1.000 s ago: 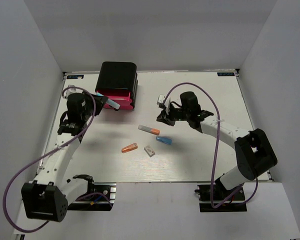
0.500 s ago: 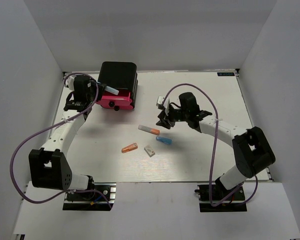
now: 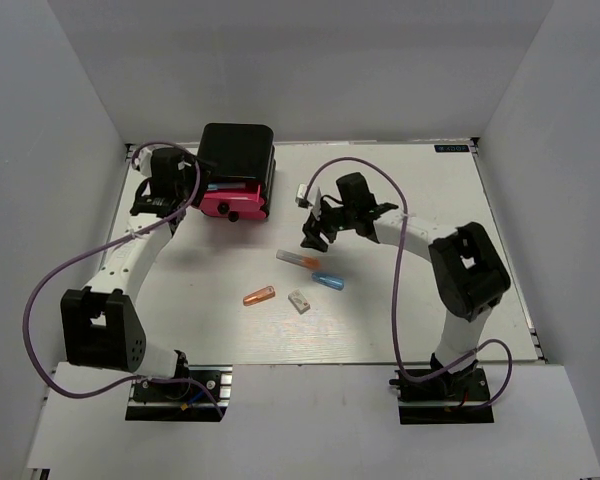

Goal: Sort the stationery into containers
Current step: Place the stationery in the drawer, then pick up the stationery from the center of the board.

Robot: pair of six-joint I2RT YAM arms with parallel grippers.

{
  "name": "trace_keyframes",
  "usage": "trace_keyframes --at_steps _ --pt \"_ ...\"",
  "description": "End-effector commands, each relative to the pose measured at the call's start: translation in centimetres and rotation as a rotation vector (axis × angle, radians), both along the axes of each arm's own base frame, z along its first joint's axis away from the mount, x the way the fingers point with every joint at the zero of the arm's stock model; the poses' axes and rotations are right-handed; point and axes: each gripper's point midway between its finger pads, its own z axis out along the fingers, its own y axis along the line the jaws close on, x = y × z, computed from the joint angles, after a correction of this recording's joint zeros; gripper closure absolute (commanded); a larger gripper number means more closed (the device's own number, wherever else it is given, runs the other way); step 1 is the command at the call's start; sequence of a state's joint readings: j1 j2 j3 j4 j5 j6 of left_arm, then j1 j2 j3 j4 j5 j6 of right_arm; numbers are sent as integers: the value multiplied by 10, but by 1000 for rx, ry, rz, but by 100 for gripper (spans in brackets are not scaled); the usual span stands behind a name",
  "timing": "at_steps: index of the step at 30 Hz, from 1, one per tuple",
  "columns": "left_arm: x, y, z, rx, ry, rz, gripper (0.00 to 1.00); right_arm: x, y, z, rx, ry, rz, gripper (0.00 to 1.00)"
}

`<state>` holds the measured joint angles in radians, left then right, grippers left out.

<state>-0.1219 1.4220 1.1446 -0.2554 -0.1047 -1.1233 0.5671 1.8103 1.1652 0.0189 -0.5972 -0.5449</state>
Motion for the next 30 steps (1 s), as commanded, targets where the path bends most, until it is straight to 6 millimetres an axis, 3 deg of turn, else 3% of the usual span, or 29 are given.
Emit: trace_keyframes --at_steps 1,6,8,9,10,11,12,13,14,15,16,17,19,20,25,28,29,30 --pt "8 -2 39 17 -97 -15 26 0 8 -10 -53 26 34 29" --pt "-2 -3 70 73 -176 -64 28 -13 19 -30 -101 43 93 28" --pt "-14 -3 93 84 -233 -81 43 -19 17 -42 -131 70 99 28" --pt "-20 -3 84 109 -233 -100 52 -23 18 -44 -138 74 104 28" --pt "-27 -2 83 119 -235 -104 70 -25 17 -47 -147 81 103 28" --pt "-35 -2 68 132 -222 -121 75 -25 16 -51 -161 81 92 28" --pt "-47 -6 78 168 -279 -169 82 -28 16 -55 -172 82 94 28" --pt "-53 -4 74 188 -288 -189 83 -29 16 -59 -181 86 93 28" --pt "-62 -6 55 203 -265 -218 83 -27 15 -63 -197 81 78 28" --pt "-73 -10 61 216 -310 -253 83 -27 16 -65 -205 78 74 28" --pt "-79 -11 57 212 -313 -266 71 -26 15 -72 -216 90 66 30" --pt "-86 -11 38 211 -281 -270 63 -23 14 -73 -235 75 50 30" --pt "-97 -15 33 206 -286 -290 45 -20 13 -77 -246 70 34 31" --pt "-103 -14 15 195 -245 -291 41 -16 12 -78 -259 56 18 33" --pt "-117 -17 -24 135 -185 -292 34 -19 8 -85 -284 48 25 45" --pt "-119 -20 -38 110 -164 -296 31 -21 8 -76 -264 38 42 73" --pt "-120 -22 -40 104 -168 -309 30 -21 7 -72 -256 36 41 86" --pt "-118 -23 -41 93 -163 -304 30 -20 6 -67 -244 33 42 92"
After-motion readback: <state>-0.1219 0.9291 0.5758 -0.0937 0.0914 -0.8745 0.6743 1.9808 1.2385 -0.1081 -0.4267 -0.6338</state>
